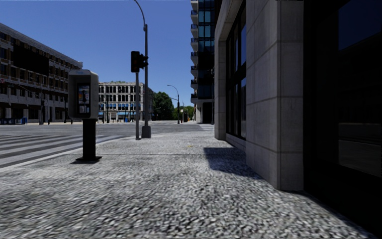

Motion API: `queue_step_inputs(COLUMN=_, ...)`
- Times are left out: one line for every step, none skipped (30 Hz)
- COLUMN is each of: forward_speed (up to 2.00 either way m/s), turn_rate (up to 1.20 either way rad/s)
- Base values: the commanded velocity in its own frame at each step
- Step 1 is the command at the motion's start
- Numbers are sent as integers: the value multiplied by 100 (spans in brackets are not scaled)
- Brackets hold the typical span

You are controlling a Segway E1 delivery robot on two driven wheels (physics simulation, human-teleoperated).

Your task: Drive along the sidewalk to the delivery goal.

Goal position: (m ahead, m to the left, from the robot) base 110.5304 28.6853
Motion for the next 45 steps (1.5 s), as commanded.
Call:
queue_step_inputs(forward_speed=200, turn_rate=0)
queue_step_inputs(forward_speed=200, turn_rate=0)
queue_step_inputs(forward_speed=200, turn_rate=0)
queue_step_inputs(forward_speed=200, turn_rate=0)
queue_step_inputs(forward_speed=200, turn_rate=0)
queue_step_inputs(forward_speed=200, turn_rate=0)
queue_step_inputs(forward_speed=200, turn_rate=0)
queue_step_inputs(forward_speed=200, turn_rate=0)
queue_step_inputs(forward_speed=200, turn_rate=0)
queue_step_inputs(forward_speed=200, turn_rate=0)
queue_step_inputs(forward_speed=200, turn_rate=0)
queue_step_inputs(forward_speed=200, turn_rate=0)
queue_step_inputs(forward_speed=200, turn_rate=0)
queue_step_inputs(forward_speed=200, turn_rate=0)
queue_step_inputs(forward_speed=200, turn_rate=0)
queue_step_inputs(forward_speed=200, turn_rate=0)
queue_step_inputs(forward_speed=200, turn_rate=0)
queue_step_inputs(forward_speed=200, turn_rate=0)
queue_step_inputs(forward_speed=200, turn_rate=0)
queue_step_inputs(forward_speed=200, turn_rate=0)
queue_step_inputs(forward_speed=200, turn_rate=0)
queue_step_inputs(forward_speed=200, turn_rate=0)
queue_step_inputs(forward_speed=200, turn_rate=0)
queue_step_inputs(forward_speed=200, turn_rate=0)
queue_step_inputs(forward_speed=200, turn_rate=0)
queue_step_inputs(forward_speed=200, turn_rate=0)
queue_step_inputs(forward_speed=200, turn_rate=0)
queue_step_inputs(forward_speed=200, turn_rate=0)
queue_step_inputs(forward_speed=200, turn_rate=0)
queue_step_inputs(forward_speed=200, turn_rate=0)
queue_step_inputs(forward_speed=200, turn_rate=0)
queue_step_inputs(forward_speed=200, turn_rate=0)
queue_step_inputs(forward_speed=200, turn_rate=0)
queue_step_inputs(forward_speed=200, turn_rate=0)
queue_step_inputs(forward_speed=200, turn_rate=0)
queue_step_inputs(forward_speed=200, turn_rate=0)
queue_step_inputs(forward_speed=200, turn_rate=0)
queue_step_inputs(forward_speed=200, turn_rate=0)
queue_step_inputs(forward_speed=200, turn_rate=0)
queue_step_inputs(forward_speed=200, turn_rate=0)
queue_step_inputs(forward_speed=200, turn_rate=0)
queue_step_inputs(forward_speed=200, turn_rate=0)
queue_step_inputs(forward_speed=200, turn_rate=0)
queue_step_inputs(forward_speed=200, turn_rate=0)
queue_step_inputs(forward_speed=200, turn_rate=0)
